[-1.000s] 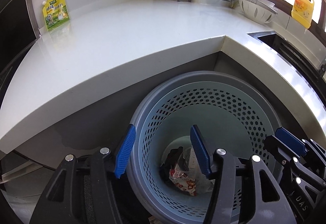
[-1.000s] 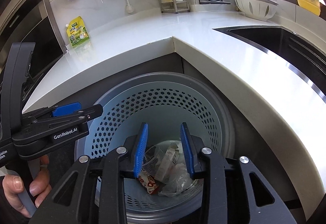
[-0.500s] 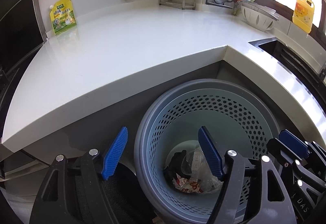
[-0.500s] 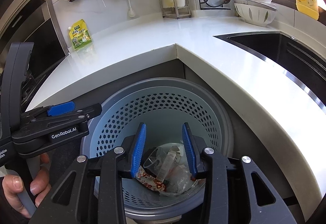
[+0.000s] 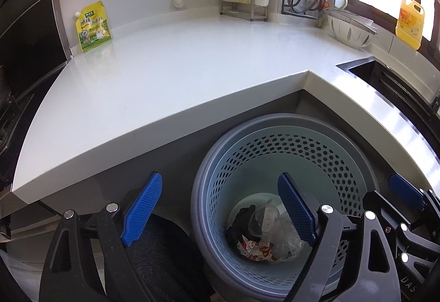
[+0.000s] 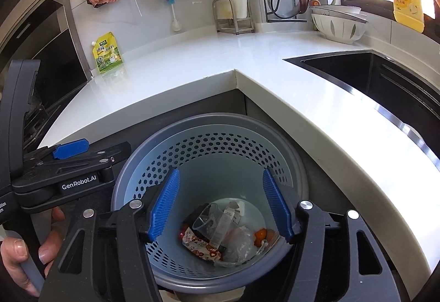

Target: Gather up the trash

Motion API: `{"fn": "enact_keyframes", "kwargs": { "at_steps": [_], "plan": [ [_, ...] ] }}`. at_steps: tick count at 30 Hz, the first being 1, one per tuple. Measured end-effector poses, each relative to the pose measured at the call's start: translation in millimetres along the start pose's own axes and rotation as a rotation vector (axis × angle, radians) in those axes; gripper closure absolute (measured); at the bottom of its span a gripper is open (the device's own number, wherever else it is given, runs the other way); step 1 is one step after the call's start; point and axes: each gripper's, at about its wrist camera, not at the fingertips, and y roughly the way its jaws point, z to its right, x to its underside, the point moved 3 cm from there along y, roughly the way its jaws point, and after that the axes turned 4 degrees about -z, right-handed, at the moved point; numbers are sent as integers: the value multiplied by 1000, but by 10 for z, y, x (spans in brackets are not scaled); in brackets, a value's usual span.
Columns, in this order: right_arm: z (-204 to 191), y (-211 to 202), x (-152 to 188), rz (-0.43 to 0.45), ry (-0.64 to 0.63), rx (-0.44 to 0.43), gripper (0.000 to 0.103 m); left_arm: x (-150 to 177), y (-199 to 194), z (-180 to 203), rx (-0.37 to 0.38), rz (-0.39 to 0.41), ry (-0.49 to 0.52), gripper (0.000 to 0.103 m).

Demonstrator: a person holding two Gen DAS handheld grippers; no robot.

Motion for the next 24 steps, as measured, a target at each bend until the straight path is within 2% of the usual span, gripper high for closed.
{"fn": "enact_keyframes", "kwargs": {
  "at_steps": [6, 9, 24],
  "plan": [
    [4, -8, -1, -8, 11, 11, 39, 6, -35, -22, -4, 5, -8, 8],
    [10, -11, -6, -9, 18, 17, 36, 5, -47, -30, -9, 6, -7, 8],
    [13, -47, -15, 1, 28, 35, 35, 4, -50, -67, -46, 2, -20, 7]
  ]
}}
